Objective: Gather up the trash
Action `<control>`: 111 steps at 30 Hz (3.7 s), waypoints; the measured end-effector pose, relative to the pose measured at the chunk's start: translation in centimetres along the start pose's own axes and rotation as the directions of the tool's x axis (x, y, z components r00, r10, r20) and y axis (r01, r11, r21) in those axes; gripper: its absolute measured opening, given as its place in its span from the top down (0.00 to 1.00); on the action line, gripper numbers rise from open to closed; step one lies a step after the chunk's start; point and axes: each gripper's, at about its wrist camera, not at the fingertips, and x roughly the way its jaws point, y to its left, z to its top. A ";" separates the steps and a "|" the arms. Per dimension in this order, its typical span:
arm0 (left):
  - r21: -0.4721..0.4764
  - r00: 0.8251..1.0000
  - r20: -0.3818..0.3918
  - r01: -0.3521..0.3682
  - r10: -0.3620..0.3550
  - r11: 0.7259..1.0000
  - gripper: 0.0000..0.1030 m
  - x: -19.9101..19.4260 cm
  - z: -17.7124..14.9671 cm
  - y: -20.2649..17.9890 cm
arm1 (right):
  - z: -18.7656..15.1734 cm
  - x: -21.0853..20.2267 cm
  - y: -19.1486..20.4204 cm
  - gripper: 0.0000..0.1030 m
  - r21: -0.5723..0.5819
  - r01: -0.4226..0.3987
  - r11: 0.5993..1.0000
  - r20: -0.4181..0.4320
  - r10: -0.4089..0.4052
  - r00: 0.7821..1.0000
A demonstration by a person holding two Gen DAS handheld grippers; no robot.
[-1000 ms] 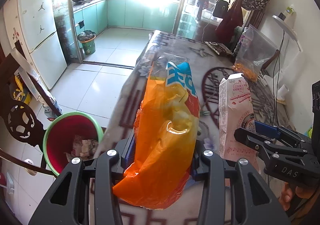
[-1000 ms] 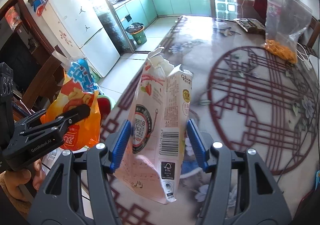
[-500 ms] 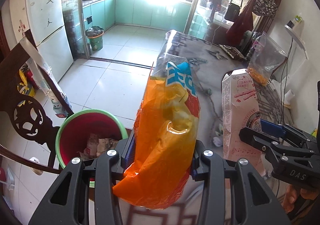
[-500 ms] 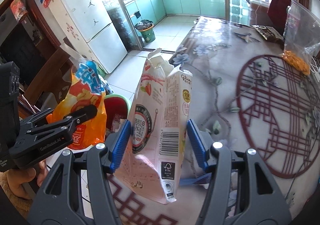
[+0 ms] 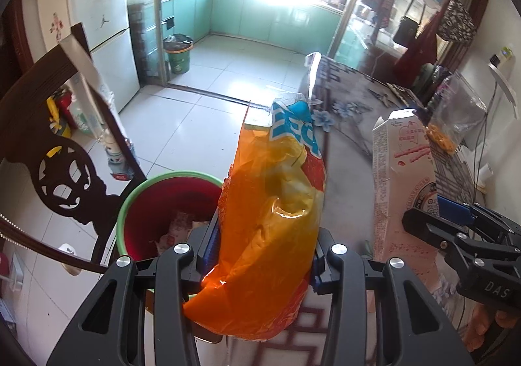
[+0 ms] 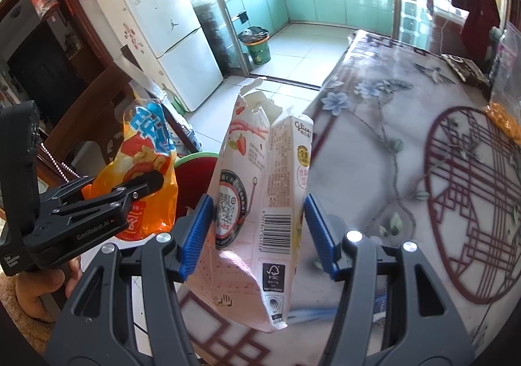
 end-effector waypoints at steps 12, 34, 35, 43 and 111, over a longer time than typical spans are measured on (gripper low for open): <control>-0.060 0.998 -0.022 -0.053 0.052 0.997 0.61 1.3 0.5 4.8 | 1.7 2.6 3.5 0.45 -0.058 -0.034 0.998 -0.018 0.033 0.999; -0.147 0.986 -0.123 -0.132 0.114 0.980 0.61 5.2 -0.2 11.6 | 2.7 8.9 8.6 0.45 -0.148 -0.097 0.984 -0.111 0.081 0.990; -0.150 0.985 -0.129 -0.134 0.115 0.979 0.61 5.4 -0.3 11.8 | 2.7 9.2 8.7 0.45 -0.151 -0.097 0.984 -0.116 0.079 0.990; -0.166 0.979 -0.168 -0.147 0.119 0.975 0.61 7.1 -0.5 13.0 | 2.9 10.4 9.3 0.45 -0.171 -0.094 0.981 -0.135 0.071 0.988; -0.018 0.908 0.414 -0.058 0.061 0.998 0.08 -11.6 -3.6 -26.4 | -8.7 -23.9 -18.0 0.05 0.162 0.262 0.951 0.477 -0.308 0.823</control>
